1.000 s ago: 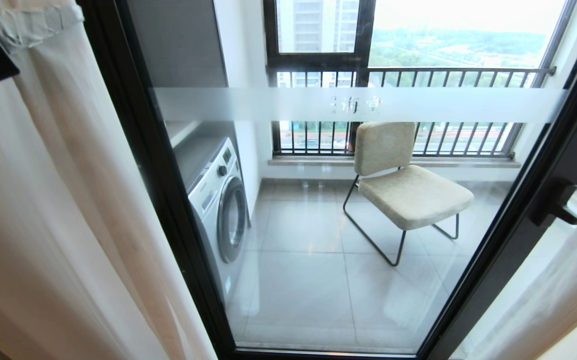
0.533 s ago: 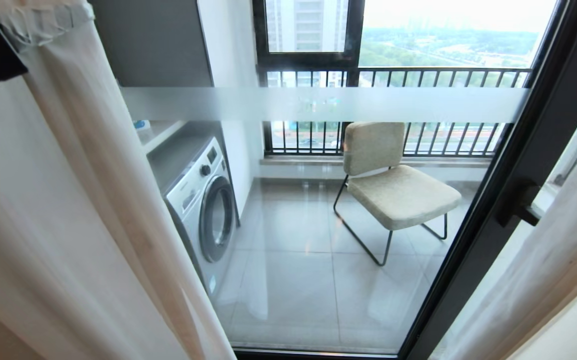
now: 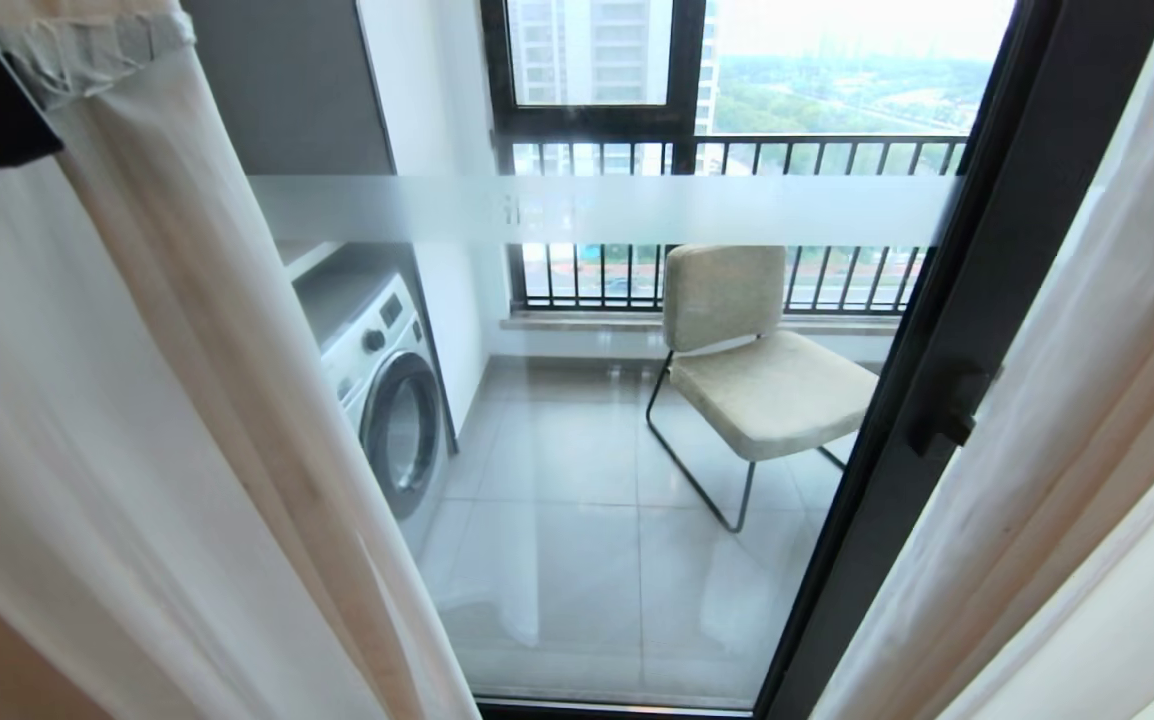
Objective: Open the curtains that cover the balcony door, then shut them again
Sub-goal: Close the inner curtains on both sides
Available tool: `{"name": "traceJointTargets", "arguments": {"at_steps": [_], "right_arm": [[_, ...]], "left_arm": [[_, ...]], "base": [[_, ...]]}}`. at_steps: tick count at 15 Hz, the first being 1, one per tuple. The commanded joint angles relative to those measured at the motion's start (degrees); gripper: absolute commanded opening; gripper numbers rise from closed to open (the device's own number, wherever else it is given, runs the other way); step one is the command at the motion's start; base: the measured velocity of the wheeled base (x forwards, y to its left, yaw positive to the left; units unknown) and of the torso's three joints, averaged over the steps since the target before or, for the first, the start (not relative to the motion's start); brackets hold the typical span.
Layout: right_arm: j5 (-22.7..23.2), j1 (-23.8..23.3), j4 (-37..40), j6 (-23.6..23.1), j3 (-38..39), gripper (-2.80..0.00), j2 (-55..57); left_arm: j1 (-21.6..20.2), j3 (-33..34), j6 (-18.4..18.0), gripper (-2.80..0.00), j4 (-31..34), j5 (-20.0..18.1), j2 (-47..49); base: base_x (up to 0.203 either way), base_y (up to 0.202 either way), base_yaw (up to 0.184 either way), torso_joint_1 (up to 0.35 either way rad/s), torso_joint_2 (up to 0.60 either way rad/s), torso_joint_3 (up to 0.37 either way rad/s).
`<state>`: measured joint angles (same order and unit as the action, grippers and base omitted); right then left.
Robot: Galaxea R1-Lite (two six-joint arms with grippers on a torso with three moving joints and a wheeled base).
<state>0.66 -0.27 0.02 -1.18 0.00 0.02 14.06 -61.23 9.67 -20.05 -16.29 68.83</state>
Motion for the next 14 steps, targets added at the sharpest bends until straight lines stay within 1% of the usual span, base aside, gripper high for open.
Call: {"name": "traceJointTargets", "arguments": {"at_steps": [1,14], "right_arm": [[0.04,0.0,-0.02,-0.05,0.0,-2.8,-0.02],[0.04,0.0,0.04,-0.05,0.0,-2.8,-0.02]], "left_arm": [[0.36,0.06,0.05,-2.8,-0.13,-0.06,-0.01],[0.87,0.67,0.09,-2.8,-0.07,0.03,-0.36]], "base": [[0.0,-0.189,0.001,0.002,0.0,-0.005],[0.0,-0.191,0.003,0.002,0.0,0.003]]}}
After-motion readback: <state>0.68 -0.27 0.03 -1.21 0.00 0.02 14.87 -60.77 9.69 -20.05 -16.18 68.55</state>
